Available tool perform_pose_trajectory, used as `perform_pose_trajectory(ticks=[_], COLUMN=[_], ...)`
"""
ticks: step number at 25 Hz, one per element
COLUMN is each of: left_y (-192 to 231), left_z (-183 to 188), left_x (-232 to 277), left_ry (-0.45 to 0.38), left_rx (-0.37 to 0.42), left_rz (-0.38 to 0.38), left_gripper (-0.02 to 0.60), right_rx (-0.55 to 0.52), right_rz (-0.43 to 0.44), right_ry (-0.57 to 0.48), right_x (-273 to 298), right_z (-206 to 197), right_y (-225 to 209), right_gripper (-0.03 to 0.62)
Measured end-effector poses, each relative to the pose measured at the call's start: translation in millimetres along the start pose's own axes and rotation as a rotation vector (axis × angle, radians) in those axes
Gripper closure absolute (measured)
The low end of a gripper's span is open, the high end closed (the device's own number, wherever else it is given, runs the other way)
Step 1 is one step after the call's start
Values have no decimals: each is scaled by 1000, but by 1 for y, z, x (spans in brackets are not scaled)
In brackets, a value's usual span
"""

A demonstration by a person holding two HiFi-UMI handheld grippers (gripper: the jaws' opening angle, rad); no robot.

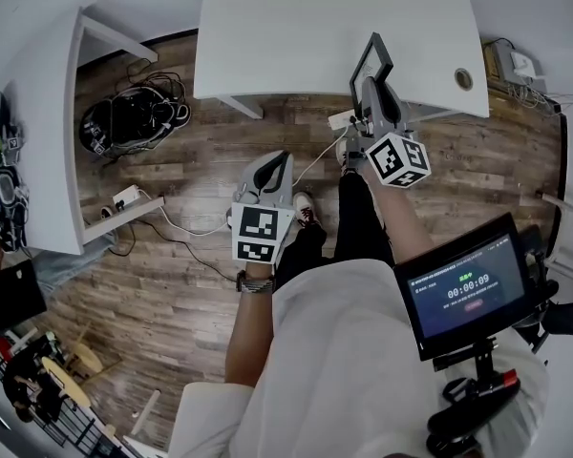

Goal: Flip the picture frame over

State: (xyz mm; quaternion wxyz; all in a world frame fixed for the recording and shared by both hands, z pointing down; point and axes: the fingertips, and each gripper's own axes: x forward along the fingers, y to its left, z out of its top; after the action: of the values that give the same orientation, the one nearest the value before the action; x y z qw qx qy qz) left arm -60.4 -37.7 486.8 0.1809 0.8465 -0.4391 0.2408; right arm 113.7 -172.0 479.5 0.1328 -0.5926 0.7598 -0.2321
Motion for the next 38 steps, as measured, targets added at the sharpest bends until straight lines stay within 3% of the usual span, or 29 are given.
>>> perform_pose_trajectory(ticks=[11,29,38], left_y=[-4,-17,-23], left_z=[-1,0,-3], left_x=[9,23,29], left_ry=[9,22,28], left_rx=[5,25,34], left_rz=[-25,-72,-81], left_gripper=[578,578,578], right_rx=[154,321,328], right_rz=[-64,-151,-188], right_ry=[-70,-1,27], right_x=[-7,-21,-28], right_z=[8,-36,-48], right_y=[-35,-70,-81], right_gripper=[514,530,528])
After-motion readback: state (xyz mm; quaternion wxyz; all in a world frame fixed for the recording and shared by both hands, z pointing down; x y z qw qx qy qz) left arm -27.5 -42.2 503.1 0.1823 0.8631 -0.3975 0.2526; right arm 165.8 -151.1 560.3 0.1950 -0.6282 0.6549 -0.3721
